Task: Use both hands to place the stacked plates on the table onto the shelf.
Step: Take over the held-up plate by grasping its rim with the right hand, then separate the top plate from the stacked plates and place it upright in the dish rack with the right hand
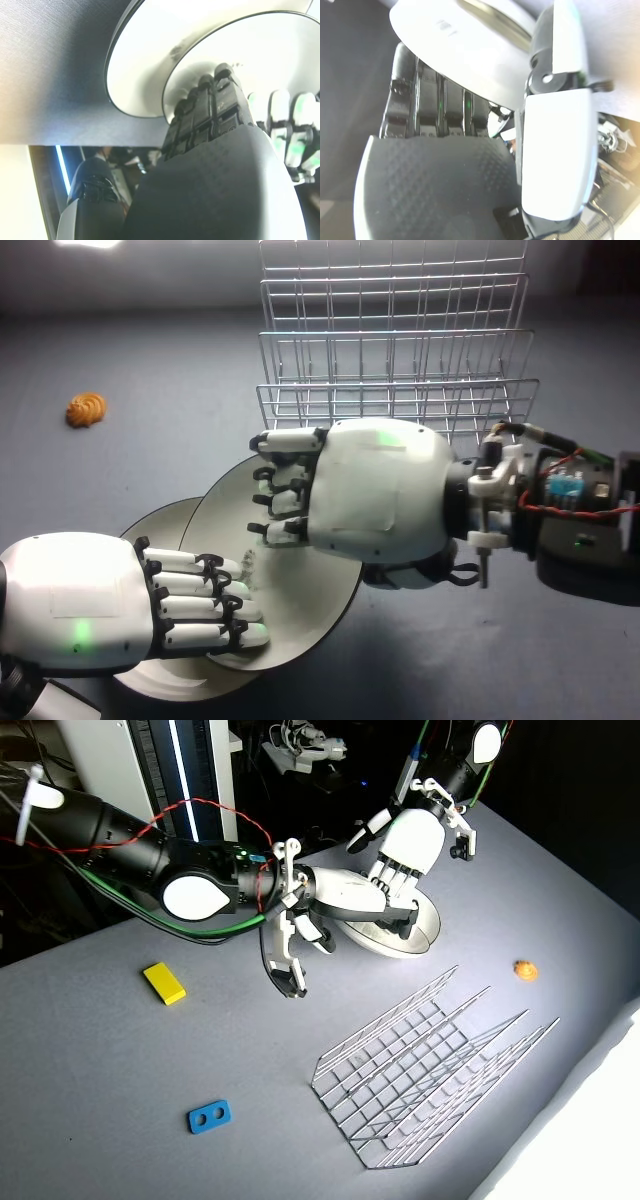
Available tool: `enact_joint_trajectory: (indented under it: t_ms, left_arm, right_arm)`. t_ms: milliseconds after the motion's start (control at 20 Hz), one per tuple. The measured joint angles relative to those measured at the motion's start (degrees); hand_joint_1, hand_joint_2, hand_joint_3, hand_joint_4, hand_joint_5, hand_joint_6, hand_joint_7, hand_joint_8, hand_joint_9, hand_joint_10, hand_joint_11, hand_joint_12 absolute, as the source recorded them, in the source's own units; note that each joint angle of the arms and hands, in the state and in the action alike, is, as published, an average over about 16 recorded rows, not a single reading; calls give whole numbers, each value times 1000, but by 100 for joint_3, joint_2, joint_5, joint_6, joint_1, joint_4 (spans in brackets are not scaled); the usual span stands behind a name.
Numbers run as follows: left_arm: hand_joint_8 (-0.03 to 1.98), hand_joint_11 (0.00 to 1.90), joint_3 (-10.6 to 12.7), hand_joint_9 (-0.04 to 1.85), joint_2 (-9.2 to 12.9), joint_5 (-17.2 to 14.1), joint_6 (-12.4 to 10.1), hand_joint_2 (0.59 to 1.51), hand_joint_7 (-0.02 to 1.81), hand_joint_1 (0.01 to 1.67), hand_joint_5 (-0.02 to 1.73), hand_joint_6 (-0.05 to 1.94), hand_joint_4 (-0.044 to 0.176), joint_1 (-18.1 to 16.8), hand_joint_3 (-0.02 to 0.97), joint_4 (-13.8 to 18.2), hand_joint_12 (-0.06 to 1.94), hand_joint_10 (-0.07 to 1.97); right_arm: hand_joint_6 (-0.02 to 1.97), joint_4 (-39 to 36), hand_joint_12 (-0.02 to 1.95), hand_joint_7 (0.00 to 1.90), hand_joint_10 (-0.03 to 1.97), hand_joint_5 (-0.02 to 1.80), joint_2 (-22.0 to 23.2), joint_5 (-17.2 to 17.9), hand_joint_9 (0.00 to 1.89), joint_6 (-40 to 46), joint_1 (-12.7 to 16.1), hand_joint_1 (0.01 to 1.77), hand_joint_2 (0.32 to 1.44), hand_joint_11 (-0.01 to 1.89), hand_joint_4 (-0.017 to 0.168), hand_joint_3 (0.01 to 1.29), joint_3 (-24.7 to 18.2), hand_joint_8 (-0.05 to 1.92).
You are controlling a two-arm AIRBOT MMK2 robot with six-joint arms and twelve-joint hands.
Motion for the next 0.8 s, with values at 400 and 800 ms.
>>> enact_joint_trajectory:
  t_ms: [400,800]
  left_arm:
    - [-6,19,65,27,18,-7,-4,1144,33,20,46,-12,-5,-104,8,-159,12,9]
    - [-2,19,310,28,242,27,-16,1137,56,20,80,8,-2,-443,8,-472,12,9]
  right_arm:
    - [158,-19,1341,866,350,796,-286,87,823,-80,12,1135,922,457,-1,19,184,133]
    - [548,-34,1224,972,588,860,-249,214,1003,-118,88,1152,930,748,-2,15,158,509]
